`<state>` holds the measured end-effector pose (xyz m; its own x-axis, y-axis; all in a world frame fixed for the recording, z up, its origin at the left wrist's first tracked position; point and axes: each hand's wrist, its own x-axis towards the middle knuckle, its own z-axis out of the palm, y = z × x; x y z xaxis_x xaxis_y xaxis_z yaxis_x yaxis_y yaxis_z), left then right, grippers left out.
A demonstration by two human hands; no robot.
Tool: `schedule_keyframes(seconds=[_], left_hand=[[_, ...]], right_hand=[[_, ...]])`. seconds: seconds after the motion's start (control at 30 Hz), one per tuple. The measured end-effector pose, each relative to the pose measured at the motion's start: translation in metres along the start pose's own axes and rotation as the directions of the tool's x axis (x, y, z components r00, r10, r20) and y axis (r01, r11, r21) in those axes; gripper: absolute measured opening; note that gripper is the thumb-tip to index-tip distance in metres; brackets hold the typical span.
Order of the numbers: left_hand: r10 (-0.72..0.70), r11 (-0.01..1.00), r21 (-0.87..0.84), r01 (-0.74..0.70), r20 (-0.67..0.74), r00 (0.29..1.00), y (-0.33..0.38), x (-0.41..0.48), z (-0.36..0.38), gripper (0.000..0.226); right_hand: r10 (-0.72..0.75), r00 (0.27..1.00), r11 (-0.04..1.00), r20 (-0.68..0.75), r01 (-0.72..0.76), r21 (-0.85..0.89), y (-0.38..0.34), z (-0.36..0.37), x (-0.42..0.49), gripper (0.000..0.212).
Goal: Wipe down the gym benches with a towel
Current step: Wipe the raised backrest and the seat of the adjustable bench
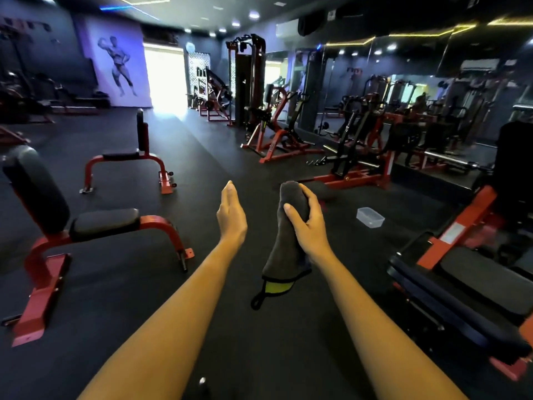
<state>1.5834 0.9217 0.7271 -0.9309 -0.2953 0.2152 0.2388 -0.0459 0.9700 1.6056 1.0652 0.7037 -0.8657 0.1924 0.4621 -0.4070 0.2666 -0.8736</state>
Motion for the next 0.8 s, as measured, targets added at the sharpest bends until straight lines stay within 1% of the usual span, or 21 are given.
schedule_keyframes(seconds=[0.17, 0.33, 0.4, 0.5, 0.57, 0.6, 0.67, 0.8], left_hand=[[0.001, 0.998, 0.056, 0.003, -0.077, 0.997, -0.027, 0.066, 0.038, 0.048], [0.015, 0.996, 0.089, 0.006, -0.239, 0.971, -0.062, 0.131, 0.06, 0.048], [-0.002, 0.997, 0.078, 0.029, -0.325, 0.946, -0.074, 0.159, 0.07, 0.049], [-0.012, 0.994, 0.095, 0.059, -0.433, 0.901, -0.081, 0.203, 0.083, 0.049], [-0.012, 0.993, 0.094, 0.071, -0.52, 0.854, -0.081, 0.23, 0.087, 0.048], [0.008, 0.993, 0.103, 0.06, -0.558, 0.829, -0.08, 0.244, 0.086, 0.048], [0.044, 0.988, 0.143, 0.052, -0.593, 0.804, -0.081, 0.261, 0.079, 0.048], [0.077, 0.983, 0.17, 0.067, -0.719, 0.691, -0.093, 0.288, 0.045, 0.046]], right_hand=[[0.034, 0.997, 0.997, 0.071, -0.039, 0.068, 0.057, 0.01, 0.083, 0.057], [0.008, 0.973, 0.986, 0.233, -0.046, 0.16, 0.113, 0.044, 0.166, 0.055], [-0.01, 0.952, 0.979, 0.304, -0.053, 0.199, 0.132, 0.059, 0.2, 0.054], [-0.037, 0.907, 0.973, 0.42, -0.064, 0.223, 0.151, 0.086, 0.255, 0.053], [-0.069, 0.864, 0.97, 0.498, -0.059, 0.238, 0.161, 0.107, 0.292, 0.05], [-0.101, 0.84, 0.964, 0.533, -0.05, 0.262, 0.165, 0.123, 0.31, 0.05], [-0.123, 0.818, 0.954, 0.562, -0.059, 0.294, 0.17, 0.148, 0.331, 0.051], [-0.147, 0.734, 0.928, 0.663, -0.129, 0.349, 0.179, 0.208, 0.349, 0.051]])
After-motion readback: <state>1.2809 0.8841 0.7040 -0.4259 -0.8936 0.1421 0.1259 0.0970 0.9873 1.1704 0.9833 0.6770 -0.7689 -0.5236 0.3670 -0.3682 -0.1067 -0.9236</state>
